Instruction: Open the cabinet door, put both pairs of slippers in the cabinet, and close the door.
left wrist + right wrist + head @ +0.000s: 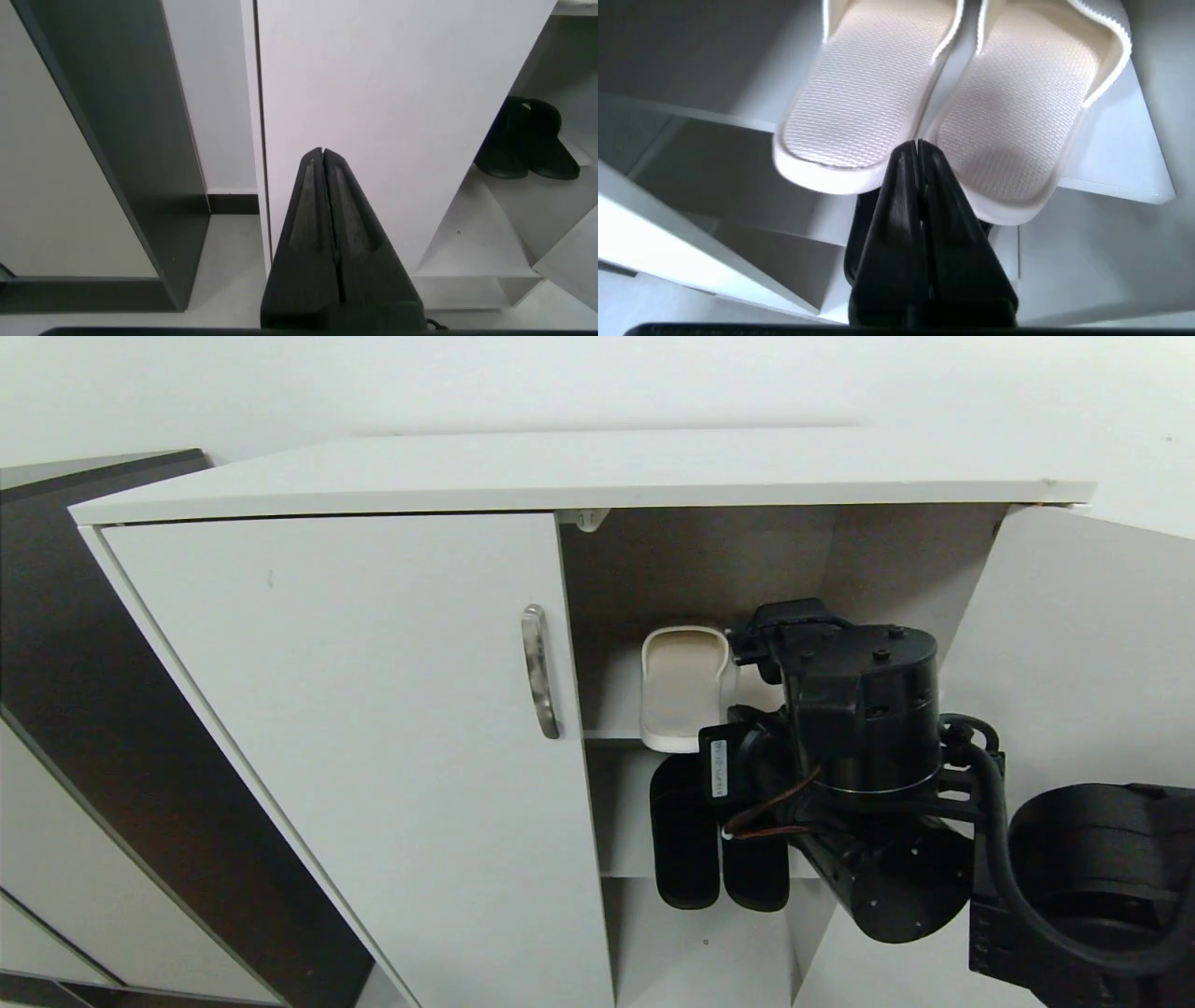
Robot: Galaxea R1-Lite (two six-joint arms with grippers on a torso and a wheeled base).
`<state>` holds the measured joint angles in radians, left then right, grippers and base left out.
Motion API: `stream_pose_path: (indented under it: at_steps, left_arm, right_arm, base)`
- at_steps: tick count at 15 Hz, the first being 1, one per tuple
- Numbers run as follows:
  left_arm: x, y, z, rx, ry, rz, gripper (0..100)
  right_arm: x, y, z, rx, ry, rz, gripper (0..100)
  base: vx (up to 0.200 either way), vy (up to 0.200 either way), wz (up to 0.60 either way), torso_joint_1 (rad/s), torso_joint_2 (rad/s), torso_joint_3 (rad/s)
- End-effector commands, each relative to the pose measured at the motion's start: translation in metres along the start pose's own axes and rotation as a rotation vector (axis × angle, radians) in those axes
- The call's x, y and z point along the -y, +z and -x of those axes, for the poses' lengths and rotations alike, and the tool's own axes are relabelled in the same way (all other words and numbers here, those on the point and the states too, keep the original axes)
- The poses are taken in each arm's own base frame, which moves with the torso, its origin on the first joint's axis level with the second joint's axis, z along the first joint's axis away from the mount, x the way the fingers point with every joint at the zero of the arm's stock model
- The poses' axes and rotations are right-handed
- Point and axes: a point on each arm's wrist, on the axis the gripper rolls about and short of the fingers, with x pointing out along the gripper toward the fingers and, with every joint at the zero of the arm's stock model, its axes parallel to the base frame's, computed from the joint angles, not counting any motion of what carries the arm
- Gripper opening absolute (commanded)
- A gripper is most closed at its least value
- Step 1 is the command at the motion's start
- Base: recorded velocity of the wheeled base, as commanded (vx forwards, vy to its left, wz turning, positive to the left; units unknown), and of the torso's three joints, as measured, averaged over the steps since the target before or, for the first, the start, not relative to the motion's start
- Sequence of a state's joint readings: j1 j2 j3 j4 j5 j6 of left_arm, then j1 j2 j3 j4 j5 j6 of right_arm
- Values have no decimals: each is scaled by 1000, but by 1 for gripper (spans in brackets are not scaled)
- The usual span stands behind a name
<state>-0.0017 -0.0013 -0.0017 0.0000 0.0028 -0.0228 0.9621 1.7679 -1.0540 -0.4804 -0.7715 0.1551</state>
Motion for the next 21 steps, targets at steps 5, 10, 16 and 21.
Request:
stream_pose_path:
  at_steps: [5,10,16,21]
  left_arm:
    - [0,0,0,-1,1,0,0]
    - [0,0,0,-1,1,0,0]
    - [0,0,0,-1,1,0,0]
    - [0,0,0,-1,1,2,0]
  right_arm:
    - [-4,-3,-3,-5,2,6,0]
    - [-6,-6,-6,-12,1,12,0]
    - [-5,-7,-6,-13,-2,13,0]
    - [-4,-6,-6,-12,-5,11,0]
  base:
    - [0,0,0,0,0,0]
    - [-40,0,0,0,1,0]
    - [-200,0,0,2,4,2]
    - [-200,0,0,0,4,4]
